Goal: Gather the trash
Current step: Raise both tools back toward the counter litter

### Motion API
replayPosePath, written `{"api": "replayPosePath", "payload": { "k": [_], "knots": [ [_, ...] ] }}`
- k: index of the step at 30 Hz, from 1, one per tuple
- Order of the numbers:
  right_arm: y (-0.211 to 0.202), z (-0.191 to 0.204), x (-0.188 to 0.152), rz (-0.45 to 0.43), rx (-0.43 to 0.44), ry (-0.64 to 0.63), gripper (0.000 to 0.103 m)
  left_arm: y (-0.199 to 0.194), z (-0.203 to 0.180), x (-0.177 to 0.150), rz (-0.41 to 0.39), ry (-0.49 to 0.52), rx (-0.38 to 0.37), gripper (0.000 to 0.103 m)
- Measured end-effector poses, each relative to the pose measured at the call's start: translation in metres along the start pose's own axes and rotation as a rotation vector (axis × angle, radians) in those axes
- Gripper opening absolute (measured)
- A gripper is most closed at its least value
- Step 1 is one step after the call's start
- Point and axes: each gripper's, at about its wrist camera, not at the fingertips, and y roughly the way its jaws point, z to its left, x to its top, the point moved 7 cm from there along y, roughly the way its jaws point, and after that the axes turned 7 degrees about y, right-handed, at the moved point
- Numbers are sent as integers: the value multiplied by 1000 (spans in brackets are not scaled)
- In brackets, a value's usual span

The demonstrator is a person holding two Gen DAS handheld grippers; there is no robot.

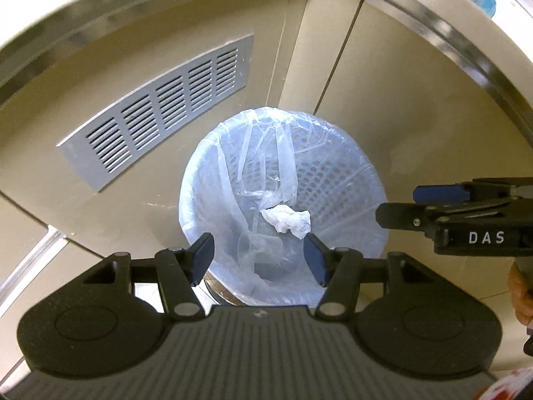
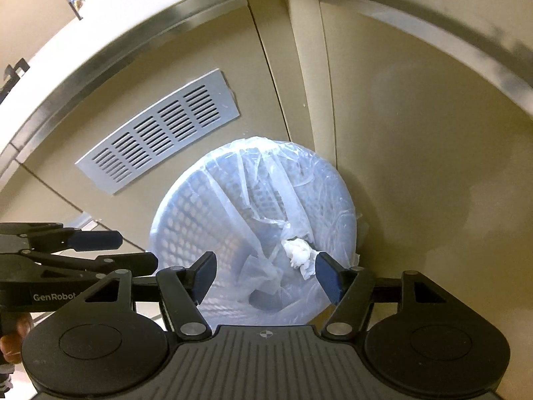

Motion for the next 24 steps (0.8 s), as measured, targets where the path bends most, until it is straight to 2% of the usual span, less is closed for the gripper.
{"api": "replayPosePath", "payload": {
  "k": [7,17,24],
  "knots": [
    [-35,12,9,-29,42,-17,66,-36,-4,6,-30,-39,19,56],
    [-82,25,23,-85,75,-48,66,-84,-17,26,-98,-44,43,56],
    [-124,20,41,-181,98,-40,66,-117,-26,45,-159,-31,79,56]
  ]
}}
